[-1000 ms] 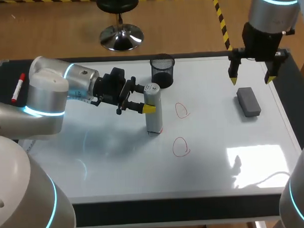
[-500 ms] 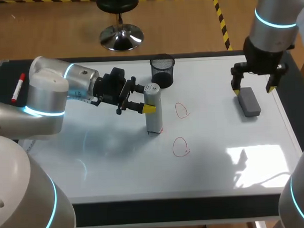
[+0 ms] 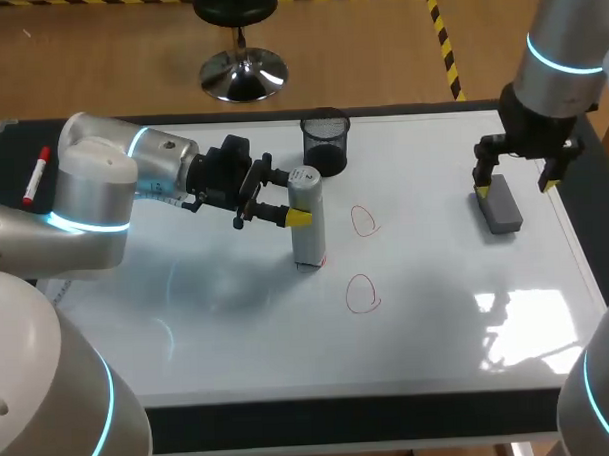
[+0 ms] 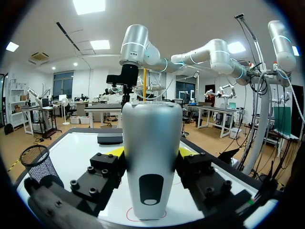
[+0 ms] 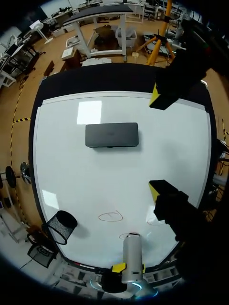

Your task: Pick up the inspection probe, press it on each red-marked spot on the whiteboard one by one, put down the probe, pick up the eraser, and wipe off all the red marks.

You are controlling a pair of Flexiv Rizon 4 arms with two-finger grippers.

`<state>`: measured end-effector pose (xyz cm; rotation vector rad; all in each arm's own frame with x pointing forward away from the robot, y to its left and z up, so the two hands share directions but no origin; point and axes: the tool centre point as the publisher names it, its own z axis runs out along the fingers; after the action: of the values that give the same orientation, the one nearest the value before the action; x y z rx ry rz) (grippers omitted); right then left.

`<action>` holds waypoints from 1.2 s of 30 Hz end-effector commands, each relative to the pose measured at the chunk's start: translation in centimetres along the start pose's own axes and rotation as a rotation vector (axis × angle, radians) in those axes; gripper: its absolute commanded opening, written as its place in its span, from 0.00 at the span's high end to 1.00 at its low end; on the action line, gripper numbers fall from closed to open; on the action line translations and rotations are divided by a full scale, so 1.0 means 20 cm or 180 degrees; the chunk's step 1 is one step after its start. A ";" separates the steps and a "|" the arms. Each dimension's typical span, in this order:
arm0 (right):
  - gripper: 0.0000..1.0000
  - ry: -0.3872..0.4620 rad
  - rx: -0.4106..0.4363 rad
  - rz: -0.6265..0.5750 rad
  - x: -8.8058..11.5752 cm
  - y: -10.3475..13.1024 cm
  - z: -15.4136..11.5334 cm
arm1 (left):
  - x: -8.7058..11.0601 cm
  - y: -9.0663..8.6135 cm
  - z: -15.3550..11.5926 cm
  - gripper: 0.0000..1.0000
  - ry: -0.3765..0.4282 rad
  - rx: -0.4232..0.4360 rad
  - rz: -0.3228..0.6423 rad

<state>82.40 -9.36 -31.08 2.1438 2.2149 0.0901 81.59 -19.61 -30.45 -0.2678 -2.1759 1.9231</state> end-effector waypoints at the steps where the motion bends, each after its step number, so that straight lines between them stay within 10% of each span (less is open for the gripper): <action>1: 0.00 0.0054 0.0033 -0.0037 -0.03 0.04 0.07 | -0.01 0.04 0.00 1.00 0.0008 0.0006 0.0004; 36: 0.00 0.0251 0.0275 -0.0197 -0.09 0.19 0.36 | -0.01 0.04 0.00 1.00 0.0008 0.0006 0.0004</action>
<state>86.45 -11.01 -37.58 2.1477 2.3591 0.0829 81.59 -19.61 -30.44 -0.2679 -2.1759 1.9231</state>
